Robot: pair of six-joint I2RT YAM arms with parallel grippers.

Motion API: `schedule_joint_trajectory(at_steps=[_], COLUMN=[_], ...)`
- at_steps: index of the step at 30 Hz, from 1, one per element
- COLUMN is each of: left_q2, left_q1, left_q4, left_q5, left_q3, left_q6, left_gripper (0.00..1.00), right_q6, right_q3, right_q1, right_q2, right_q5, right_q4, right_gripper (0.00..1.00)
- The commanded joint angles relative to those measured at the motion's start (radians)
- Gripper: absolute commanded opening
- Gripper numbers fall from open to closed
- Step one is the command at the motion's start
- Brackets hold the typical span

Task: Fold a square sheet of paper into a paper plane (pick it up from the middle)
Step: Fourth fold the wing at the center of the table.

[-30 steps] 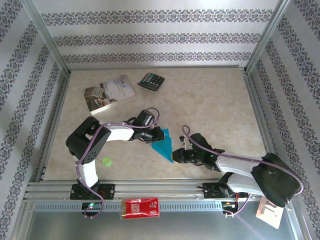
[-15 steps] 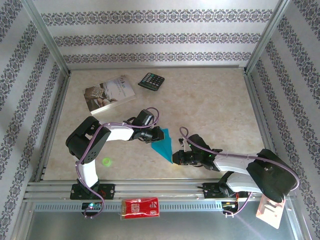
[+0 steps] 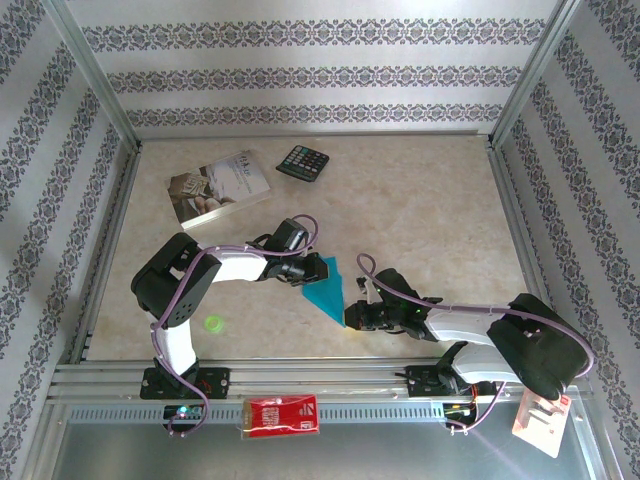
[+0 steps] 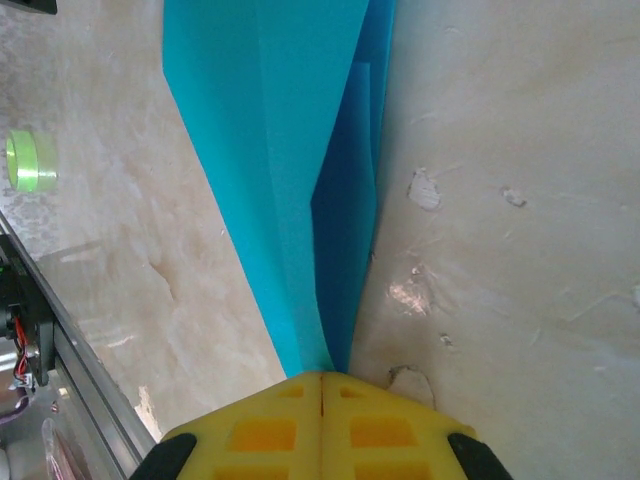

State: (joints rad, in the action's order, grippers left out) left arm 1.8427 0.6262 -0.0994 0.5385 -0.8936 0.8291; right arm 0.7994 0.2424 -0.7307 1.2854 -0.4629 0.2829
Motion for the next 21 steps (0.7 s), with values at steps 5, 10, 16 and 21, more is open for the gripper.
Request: schedule_joint_trajectory(at_steps=[5,10,16,21], left_q2=[-0.005,-0.025,-0.069,-0.099], left_q1=[-0.02,-0.02,-0.02,-0.02], left_q4=[0.098,0.085,0.074,0.065], left_q5=[-0.059,-0.048,-0.019,0.003], left_q3=[0.023,0.025,0.012,0.008], left_q6=[-0.036,-0.028,-0.013,0.001], left_gripper=[0.15,0.18,0.22,0.24], right_q6=[-0.054,-0.053,-0.039,-0.032], right_q3=[-0.002,0.003,-0.006,-0.004], right_q1=[-0.033,-0.044,-0.049,-0.053], right_q2=[0.024,0.031,0.02,0.025], right_q5=[0.076,0.101,0.122,0.13], right_q4=[-0.096,-0.119,-0.128,-0.127], right_gripper=[0.05,0.03,0.02,0.01])
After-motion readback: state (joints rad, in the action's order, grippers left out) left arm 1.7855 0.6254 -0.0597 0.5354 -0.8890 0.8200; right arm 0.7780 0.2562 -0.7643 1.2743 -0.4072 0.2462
